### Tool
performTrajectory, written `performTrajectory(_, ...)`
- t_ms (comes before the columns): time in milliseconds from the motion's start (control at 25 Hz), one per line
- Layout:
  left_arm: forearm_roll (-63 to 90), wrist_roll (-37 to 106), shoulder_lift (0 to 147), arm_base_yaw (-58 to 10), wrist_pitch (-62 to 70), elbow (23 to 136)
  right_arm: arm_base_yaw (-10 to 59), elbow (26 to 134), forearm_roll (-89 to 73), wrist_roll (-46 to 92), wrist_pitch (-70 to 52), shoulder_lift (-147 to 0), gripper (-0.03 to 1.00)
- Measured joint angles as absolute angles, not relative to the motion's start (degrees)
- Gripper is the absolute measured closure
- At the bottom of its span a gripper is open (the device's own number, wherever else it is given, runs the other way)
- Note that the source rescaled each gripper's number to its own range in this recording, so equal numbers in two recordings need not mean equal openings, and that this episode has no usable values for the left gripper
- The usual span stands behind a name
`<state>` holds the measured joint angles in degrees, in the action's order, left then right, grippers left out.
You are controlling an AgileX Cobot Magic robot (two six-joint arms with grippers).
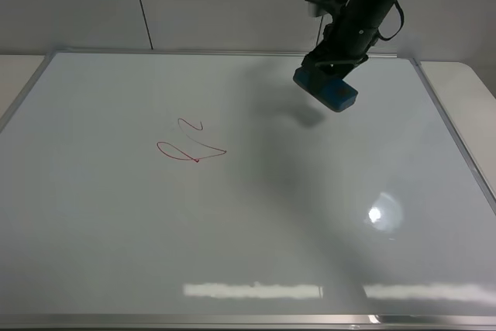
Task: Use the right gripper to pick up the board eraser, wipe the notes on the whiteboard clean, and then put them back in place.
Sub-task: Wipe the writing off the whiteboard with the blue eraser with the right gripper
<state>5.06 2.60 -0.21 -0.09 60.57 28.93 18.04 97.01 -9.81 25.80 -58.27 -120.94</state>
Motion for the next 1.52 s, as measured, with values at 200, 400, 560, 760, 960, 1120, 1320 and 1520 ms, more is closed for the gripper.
performTrajectory(200, 5.1, 2.6, -0.2, -0.1, 60.6, 28.9, 26.2, 97.0, -3.3, 13.0, -57.4, -120.9, 0.95)
performTrajectory(400, 5.1, 2.6, -0.2, -0.1, 60.6, 28.9, 33.3, 97.0, -0.6, 4.2, -53.4, -120.9, 0.95)
performTrajectory(560, 5.1, 2.6, -0.2, -0.1, 60.6, 28.9, 37.6, 97.0, 0.0, -1.4, -50.0, -120.9, 0.95)
performTrajectory(760, 5.1, 2.6, -0.2, -0.1, 60.6, 28.9, 41.9, 97.0, -0.3, -7.5, -45.4, -121.3, 0.95)
performTrajectory(960, 5.1, 2.6, -0.2, -0.1, 60.6, 28.9, 44.4, 97.0, -2.9, -10.3, -44.0, -125.5, 0.95)
performTrajectory(1120, 5.1, 2.6, -0.2, -0.1, 60.6, 28.9, 47.3, 98.3, -2.6, -12.1, -43.0, -128.8, 0.95)
performTrajectory(1320, 5.1, 2.6, -0.2, -0.1, 60.6, 28.9, 50.8, 103.8, 0.4, -15.6, -42.7, -133.1, 0.95)
performTrajectory(1520, 5.1, 2.6, -0.2, -0.1, 60.6, 28.9, 52.2, 110.4, 0.8, -16.4, -44.8, -136.9, 0.95)
